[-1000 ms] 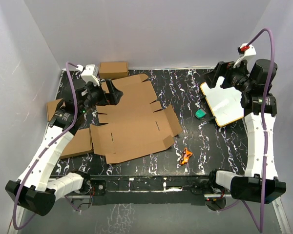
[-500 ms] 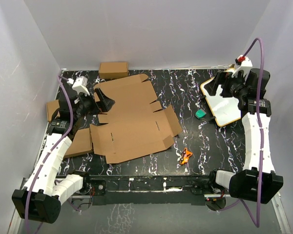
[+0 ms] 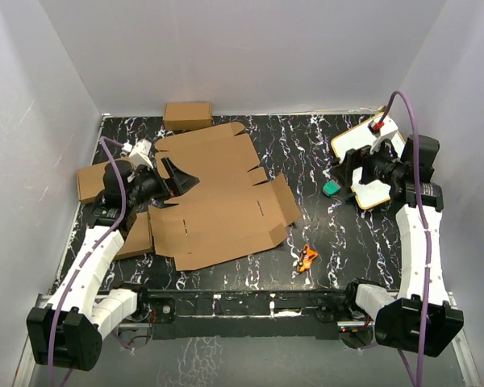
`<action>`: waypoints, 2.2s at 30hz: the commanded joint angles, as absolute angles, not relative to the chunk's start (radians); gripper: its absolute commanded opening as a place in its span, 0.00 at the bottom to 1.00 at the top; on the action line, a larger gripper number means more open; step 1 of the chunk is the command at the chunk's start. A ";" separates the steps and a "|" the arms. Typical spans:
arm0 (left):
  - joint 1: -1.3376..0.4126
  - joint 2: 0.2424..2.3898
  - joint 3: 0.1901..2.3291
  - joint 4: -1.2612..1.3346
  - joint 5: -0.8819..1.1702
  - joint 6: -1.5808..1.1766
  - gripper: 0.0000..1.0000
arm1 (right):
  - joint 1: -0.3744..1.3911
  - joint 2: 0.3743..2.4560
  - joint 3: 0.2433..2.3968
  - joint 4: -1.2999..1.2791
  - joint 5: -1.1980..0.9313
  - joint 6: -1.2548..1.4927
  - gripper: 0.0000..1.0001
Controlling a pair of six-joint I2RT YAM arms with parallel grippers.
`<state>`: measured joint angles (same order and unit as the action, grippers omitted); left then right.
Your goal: Fold the paper box
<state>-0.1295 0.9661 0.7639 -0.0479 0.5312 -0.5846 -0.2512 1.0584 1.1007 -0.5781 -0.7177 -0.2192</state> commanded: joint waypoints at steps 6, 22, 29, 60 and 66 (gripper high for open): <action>-0.113 0.980 0.654 0.124 0.589 -0.673 0.94 | -0.258 1.016 1.010 -0.556 -1.038 -0.410 0.98; 0.078 1.106 0.763 -0.022 0.606 -0.517 0.83 | -0.259 1.005 0.977 -0.453 -1.133 -0.319 0.98; 0.079 1.078 0.722 -0.017 0.583 -0.473 0.80 | -0.259 0.973 0.948 -0.404 -1.144 -0.292 0.98; 0.177 1.482 0.940 -0.146 0.426 -0.327 0.58 | -0.263 1.063 0.879 -0.373 -1.136 -0.314 0.98; 0.215 1.570 0.937 -0.074 0.515 -0.381 0.58 | -0.265 1.061 0.860 -0.348 -1.142 -0.300 0.98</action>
<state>0.1986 1.5440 0.9199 -0.0906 0.4618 -0.3641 -0.2581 1.0794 0.8722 -0.4377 -1.1198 -0.2916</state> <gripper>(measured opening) 0.581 0.985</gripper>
